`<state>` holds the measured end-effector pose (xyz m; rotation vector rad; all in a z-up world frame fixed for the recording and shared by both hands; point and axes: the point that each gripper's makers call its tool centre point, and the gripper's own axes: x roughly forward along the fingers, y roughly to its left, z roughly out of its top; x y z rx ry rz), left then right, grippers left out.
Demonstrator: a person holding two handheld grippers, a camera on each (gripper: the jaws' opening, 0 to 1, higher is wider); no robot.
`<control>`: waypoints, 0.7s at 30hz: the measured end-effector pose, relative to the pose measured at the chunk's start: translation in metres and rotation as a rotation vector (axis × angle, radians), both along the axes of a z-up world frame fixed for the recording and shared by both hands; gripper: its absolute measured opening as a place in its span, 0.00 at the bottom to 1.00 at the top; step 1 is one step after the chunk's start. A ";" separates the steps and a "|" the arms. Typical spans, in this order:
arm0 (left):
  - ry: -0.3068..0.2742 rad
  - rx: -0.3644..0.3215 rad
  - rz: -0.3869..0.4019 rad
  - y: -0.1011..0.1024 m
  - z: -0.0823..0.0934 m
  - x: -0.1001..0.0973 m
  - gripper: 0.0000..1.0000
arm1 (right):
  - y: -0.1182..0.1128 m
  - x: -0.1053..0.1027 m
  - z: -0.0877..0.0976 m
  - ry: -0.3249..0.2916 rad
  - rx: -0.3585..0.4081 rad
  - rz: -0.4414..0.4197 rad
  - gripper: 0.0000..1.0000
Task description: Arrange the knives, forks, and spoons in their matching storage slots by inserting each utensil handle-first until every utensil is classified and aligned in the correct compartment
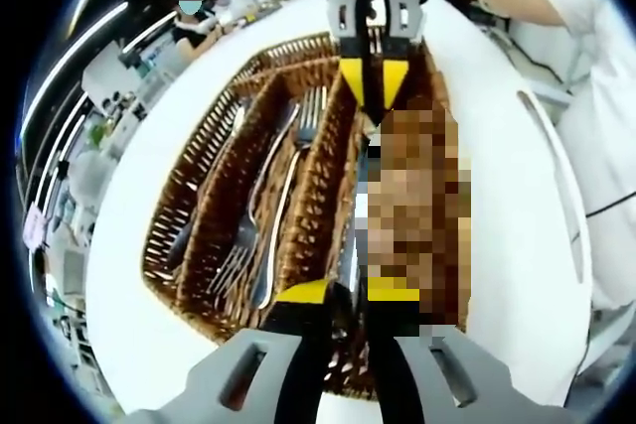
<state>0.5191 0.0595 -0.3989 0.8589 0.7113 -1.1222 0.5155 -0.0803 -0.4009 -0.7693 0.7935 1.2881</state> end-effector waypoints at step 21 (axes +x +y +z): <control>-0.012 -0.001 0.009 0.001 0.000 0.001 0.10 | 0.003 -0.001 0.004 -0.033 0.007 -0.005 0.11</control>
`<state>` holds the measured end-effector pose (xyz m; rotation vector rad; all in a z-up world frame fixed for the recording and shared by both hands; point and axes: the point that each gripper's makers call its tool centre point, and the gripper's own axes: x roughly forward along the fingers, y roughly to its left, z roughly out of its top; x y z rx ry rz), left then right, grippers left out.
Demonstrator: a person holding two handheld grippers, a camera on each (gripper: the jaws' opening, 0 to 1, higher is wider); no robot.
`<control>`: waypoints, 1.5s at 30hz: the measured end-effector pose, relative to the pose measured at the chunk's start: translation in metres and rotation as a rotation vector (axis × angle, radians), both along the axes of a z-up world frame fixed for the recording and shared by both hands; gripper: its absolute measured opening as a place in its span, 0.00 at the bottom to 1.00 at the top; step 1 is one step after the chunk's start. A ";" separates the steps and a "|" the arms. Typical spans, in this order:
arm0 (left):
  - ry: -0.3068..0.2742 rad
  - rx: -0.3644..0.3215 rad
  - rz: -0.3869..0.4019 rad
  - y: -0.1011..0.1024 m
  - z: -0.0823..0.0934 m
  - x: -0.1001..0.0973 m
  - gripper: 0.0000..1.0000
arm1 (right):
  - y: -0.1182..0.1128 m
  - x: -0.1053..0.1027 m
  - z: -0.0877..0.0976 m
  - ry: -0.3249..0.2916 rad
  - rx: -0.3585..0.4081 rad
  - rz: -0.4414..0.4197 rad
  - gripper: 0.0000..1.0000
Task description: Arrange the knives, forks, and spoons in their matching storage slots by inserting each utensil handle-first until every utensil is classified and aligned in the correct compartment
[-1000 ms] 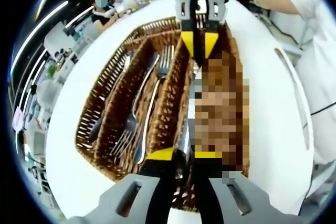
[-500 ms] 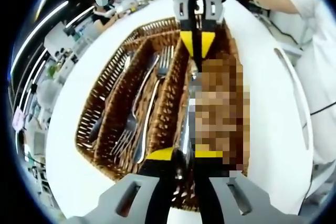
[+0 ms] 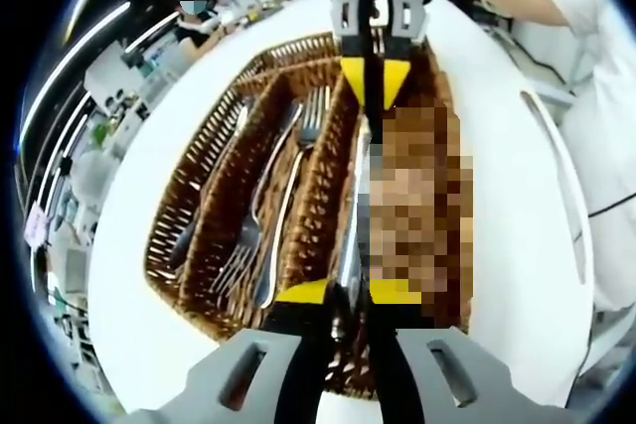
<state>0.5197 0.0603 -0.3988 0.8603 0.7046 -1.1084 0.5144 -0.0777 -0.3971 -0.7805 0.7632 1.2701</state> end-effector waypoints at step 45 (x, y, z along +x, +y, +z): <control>-0.154 -0.058 0.027 -0.008 0.057 -0.041 0.15 | -0.009 -0.040 0.056 -0.125 0.052 -0.011 0.15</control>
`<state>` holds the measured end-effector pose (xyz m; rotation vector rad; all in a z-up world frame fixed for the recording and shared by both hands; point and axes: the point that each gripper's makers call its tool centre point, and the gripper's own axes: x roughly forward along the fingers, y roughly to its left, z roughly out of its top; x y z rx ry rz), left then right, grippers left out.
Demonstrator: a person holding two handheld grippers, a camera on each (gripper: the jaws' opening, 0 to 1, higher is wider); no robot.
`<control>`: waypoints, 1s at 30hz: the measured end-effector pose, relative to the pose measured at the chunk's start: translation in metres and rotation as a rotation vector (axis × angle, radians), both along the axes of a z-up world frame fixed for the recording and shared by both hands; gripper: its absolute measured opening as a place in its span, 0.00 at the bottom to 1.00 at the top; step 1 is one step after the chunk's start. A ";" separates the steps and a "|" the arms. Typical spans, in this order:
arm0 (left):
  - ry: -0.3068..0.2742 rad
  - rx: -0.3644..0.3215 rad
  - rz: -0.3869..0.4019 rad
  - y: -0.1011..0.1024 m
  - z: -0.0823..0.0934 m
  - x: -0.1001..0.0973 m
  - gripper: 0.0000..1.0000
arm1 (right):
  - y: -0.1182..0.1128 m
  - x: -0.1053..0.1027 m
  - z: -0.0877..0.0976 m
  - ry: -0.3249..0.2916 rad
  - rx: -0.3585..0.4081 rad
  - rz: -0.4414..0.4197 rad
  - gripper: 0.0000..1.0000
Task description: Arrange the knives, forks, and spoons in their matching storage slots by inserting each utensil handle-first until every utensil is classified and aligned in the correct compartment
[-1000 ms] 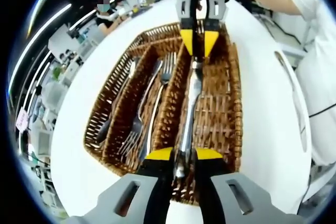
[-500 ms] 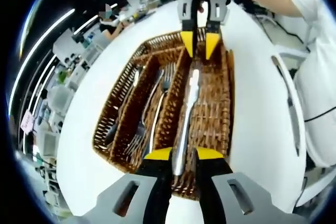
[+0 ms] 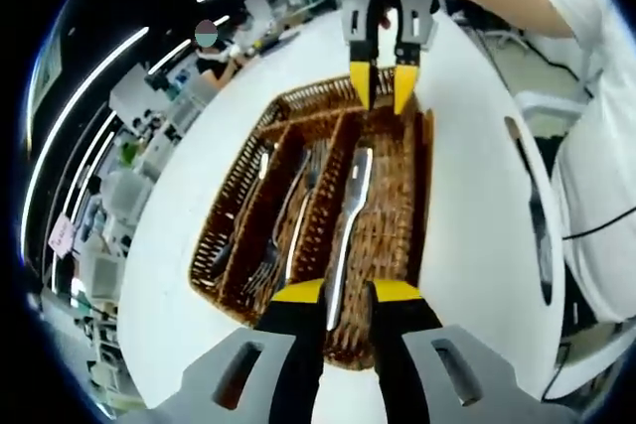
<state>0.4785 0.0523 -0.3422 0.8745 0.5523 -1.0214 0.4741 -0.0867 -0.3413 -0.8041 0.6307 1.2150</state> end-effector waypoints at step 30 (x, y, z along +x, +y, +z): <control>-0.007 -0.046 0.001 -0.008 0.010 -0.056 0.20 | -0.001 -0.059 0.000 -0.009 -0.009 0.058 0.17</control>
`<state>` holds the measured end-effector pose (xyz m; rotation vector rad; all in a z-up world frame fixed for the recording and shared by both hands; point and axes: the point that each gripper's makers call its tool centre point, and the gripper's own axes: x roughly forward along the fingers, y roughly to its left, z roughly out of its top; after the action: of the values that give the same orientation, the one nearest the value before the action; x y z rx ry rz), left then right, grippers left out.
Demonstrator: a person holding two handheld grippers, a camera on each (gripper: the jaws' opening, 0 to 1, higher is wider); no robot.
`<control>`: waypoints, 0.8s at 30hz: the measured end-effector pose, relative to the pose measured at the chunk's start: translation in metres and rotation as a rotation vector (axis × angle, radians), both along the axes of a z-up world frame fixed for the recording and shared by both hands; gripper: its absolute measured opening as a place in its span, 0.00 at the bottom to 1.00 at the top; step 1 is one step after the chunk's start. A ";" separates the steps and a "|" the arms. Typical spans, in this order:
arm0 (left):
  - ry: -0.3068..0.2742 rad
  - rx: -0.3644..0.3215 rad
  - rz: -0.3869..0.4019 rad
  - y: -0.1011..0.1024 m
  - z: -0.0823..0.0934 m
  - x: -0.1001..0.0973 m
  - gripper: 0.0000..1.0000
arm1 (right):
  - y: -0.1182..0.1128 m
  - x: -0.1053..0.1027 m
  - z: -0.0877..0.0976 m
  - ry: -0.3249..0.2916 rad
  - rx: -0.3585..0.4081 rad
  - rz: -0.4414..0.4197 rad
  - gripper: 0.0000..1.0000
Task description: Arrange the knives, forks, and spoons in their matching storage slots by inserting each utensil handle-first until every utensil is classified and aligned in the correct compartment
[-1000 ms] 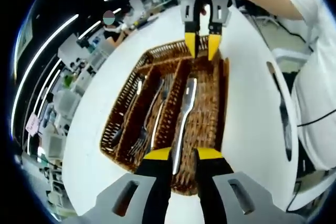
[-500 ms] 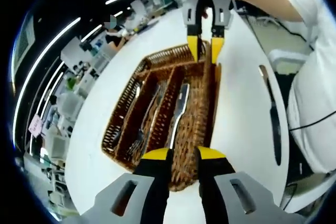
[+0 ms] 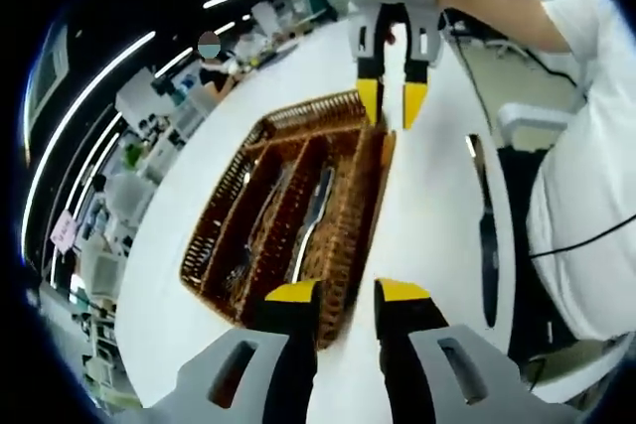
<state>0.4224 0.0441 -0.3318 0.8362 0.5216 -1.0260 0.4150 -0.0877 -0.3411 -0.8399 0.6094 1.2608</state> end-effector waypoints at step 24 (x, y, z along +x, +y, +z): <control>0.086 0.035 -0.043 -0.005 -0.020 -0.048 0.23 | 0.005 -0.047 -0.021 0.042 -0.018 0.052 0.17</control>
<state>0.3746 0.0392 -0.3518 0.8399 0.5985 -1.0983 0.3684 -0.0827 -0.3625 -0.8506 0.6365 1.3250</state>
